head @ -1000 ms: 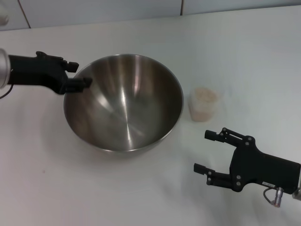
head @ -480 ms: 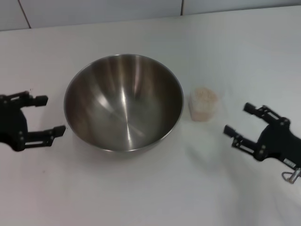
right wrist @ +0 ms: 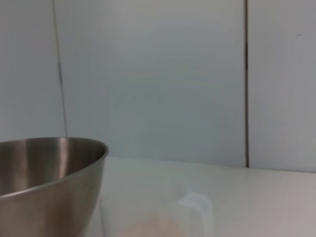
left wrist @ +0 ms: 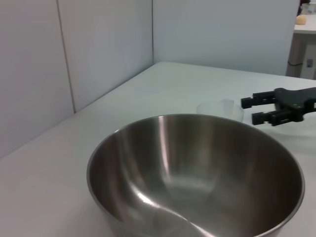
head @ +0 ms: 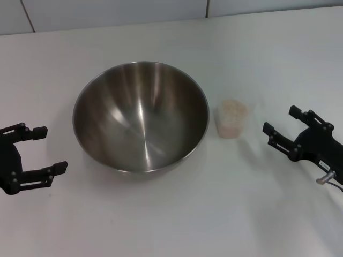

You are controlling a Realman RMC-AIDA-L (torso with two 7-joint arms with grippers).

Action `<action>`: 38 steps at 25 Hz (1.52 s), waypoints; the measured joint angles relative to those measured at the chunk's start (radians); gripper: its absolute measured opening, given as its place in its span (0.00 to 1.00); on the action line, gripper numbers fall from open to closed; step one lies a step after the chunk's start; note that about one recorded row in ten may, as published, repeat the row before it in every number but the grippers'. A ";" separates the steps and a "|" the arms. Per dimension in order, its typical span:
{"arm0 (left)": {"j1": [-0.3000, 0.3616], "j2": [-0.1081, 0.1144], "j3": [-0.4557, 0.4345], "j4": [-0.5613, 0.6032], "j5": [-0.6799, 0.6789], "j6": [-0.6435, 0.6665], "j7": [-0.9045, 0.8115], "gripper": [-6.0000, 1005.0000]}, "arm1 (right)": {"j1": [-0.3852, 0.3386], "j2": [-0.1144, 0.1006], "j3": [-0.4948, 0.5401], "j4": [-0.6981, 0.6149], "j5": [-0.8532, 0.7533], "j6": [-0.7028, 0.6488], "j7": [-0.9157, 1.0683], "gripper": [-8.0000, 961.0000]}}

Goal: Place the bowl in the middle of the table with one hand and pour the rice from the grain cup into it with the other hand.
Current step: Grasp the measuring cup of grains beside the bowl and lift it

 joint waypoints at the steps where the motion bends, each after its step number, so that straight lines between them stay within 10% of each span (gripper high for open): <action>1: 0.002 0.000 0.000 -0.001 -0.001 0.000 0.002 0.83 | 0.005 0.000 0.008 0.002 0.000 0.007 0.000 0.83; 38: -0.042 0.002 0.000 -0.104 -0.010 -0.005 0.046 0.83 | 0.143 -0.001 0.088 0.070 0.000 0.180 -0.067 0.83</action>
